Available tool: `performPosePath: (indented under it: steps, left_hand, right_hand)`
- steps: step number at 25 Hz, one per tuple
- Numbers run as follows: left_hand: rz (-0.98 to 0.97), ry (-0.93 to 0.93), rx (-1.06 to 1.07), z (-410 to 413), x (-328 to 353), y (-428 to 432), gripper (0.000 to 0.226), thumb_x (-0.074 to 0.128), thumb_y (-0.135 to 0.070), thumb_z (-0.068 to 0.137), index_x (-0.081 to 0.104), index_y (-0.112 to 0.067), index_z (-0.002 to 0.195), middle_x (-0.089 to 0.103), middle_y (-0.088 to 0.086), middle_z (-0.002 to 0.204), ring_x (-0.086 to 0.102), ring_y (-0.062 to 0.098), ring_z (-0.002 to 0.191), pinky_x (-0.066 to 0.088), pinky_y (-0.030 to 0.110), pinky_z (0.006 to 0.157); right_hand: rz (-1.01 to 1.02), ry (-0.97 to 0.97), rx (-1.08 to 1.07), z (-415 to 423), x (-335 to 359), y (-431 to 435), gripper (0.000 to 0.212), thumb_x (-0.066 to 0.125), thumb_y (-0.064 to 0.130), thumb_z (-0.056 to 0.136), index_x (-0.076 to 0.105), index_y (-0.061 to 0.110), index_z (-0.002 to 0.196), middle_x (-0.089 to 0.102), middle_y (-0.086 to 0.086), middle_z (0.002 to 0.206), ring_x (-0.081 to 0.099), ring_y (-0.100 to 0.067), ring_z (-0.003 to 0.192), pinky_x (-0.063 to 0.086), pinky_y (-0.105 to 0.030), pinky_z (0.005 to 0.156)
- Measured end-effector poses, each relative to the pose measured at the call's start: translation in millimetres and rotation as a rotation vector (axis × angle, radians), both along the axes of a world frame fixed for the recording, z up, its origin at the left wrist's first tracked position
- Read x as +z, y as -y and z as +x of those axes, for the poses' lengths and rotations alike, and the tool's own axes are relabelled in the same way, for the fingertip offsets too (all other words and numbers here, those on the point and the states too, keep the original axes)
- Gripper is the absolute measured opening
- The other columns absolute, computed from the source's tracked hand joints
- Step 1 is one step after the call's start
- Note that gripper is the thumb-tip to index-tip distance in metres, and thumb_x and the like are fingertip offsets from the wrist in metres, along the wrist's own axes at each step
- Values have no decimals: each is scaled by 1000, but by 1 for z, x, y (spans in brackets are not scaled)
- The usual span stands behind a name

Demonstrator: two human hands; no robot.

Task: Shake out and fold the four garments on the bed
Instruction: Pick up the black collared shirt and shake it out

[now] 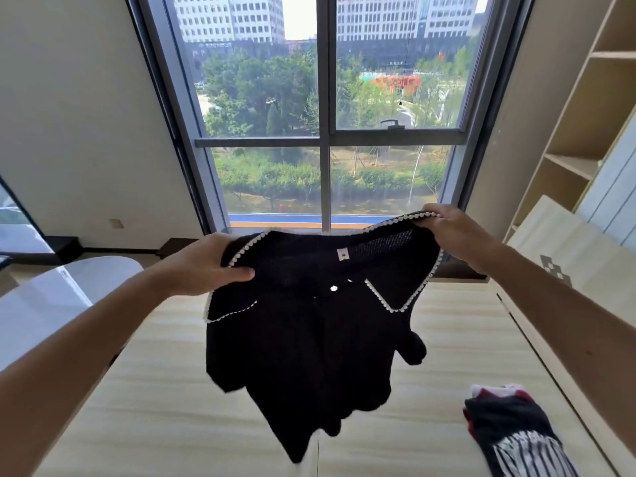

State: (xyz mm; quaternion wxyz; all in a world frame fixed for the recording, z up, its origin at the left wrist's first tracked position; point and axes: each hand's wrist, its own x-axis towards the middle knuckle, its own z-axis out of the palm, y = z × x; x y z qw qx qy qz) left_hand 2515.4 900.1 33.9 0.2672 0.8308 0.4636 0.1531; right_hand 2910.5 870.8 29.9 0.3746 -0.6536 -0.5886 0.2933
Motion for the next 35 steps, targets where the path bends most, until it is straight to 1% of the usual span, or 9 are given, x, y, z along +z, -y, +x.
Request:
performPosePath:
  steps: [4, 8, 10, 14, 19, 26, 29, 31, 35]
  left_hand:
    - [161, 82, 79, 5, -52, -5, 31, 60, -19, 100, 58, -35, 74, 58, -13, 64, 54, 6, 57, 41, 25, 61]
    - [189, 301, 151, 13, -100, 16, 4, 64, -21, 97, 68, -22, 96, 69, -5, 80, 62, 2, 72, 47, 23, 68]
    - [147, 359, 139, 13, -110, 36, 25, 64, -35, 92, 70, -17, 107, 74, 0, 91, 69, 9, 86, 54, 28, 77]
    - [31, 421, 11, 5, -107, 52, 37, 63, -39, 85, 67, -10, 107, 70, 10, 92, 69, 29, 87, 54, 38, 74]
    - [-152, 420, 9, 6, -146, -3, 40, 60, -42, 81, 64, -8, 100, 64, 13, 84, 64, 26, 76, 48, 39, 69]
    - [-275, -3, 142, 38, -420, -161, 53, 51, -70, 70, 56, -19, 82, 64, -1, 77, 61, 21, 75, 46, 42, 72]
    - [-206, -163, 221, 61, -554, -222, 59, 52, -72, 73, 59, -23, 106, 65, 1, 104, 58, 25, 101, 46, 43, 87]
    - [-39, -342, 308, 79, -636, -238, 63, 58, -59, 84, 52, -18, 131, 54, 9, 128, 45, 32, 122, 39, 46, 101]
    - [39, -500, 120, 101, -788, -167, 67, 55, -43, 87, 41, -11, 145, 39, 16, 151, 37, 38, 136, 39, 49, 109]
  right_hand:
    - [-18, -77, -20, 0, -53, 5, 17, 49, 24, 105, 54, 10, 96, 56, -10, 83, 55, -23, 78, 42, -31, 69]
    - [-163, -129, 127, -3, -95, 37, 39, 78, 28, 87, 48, 13, 108, 60, -8, 87, 63, -18, 76, 50, -24, 65]
    - [-272, -87, 232, 1, -106, 55, 51, 84, 17, 77, 46, 21, 111, 64, -13, 99, 68, -23, 84, 55, -30, 67]
    - [-291, -91, 287, 10, -111, 75, 45, 69, -10, 82, 48, 21, 107, 62, -3, 89, 62, -12, 79, 52, -25, 67]
    - [-361, -212, 258, 14, -154, 35, 38, 66, -10, 84, 53, 18, 105, 62, 3, 84, 61, -10, 79, 50, -21, 69]
    - [-646, -145, 93, 8, -422, -114, 38, 64, -5, 84, 52, 17, 113, 64, -14, 96, 61, -24, 89, 46, -38, 79]
    - [-595, -77, -85, 0, -553, -178, 54, 69, 0, 85, 45, 18, 131, 57, -9, 105, 59, -27, 97, 48, -38, 82]
    - [-512, 103, -269, -7, -629, -199, 74, 75, 10, 82, 34, 17, 144, 47, -12, 129, 51, -30, 119, 46, -41, 99]
    - [-325, 279, -244, -52, -779, -144, 55, 69, 17, 82, 48, 11, 132, 44, -15, 129, 47, -37, 123, 39, -46, 108]
